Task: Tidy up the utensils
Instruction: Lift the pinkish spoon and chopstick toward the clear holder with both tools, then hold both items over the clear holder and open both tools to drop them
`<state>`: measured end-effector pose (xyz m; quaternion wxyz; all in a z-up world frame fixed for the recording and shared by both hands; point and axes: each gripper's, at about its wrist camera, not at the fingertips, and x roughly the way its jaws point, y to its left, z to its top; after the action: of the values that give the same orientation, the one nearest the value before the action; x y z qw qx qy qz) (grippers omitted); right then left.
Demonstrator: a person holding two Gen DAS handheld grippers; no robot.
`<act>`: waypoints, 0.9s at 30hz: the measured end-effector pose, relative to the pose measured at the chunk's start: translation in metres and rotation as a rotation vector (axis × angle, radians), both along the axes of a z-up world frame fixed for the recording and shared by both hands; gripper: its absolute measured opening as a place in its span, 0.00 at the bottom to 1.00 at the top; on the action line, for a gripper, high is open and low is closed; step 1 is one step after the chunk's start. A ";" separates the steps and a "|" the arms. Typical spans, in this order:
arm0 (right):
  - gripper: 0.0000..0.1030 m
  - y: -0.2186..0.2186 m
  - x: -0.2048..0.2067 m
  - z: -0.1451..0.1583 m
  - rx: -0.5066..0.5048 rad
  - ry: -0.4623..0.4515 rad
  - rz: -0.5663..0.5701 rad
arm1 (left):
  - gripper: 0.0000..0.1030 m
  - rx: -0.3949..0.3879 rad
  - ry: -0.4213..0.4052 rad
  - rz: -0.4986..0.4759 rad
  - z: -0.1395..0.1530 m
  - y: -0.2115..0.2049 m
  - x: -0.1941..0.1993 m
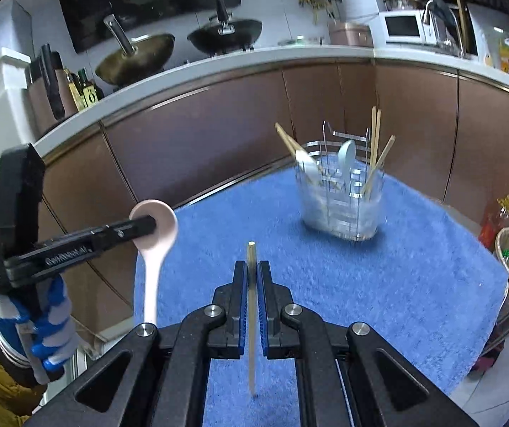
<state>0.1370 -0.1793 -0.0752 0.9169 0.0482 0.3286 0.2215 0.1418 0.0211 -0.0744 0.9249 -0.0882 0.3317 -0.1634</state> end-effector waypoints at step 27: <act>0.06 -0.047 0.091 0.110 0.029 -0.375 -0.124 | 0.06 0.017 -0.316 0.175 0.086 -0.077 0.153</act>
<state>0.2278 -0.2260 0.0345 0.9731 0.0393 0.1455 0.1744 0.2953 -0.0555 0.0116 0.9769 -0.0823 0.1746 -0.0912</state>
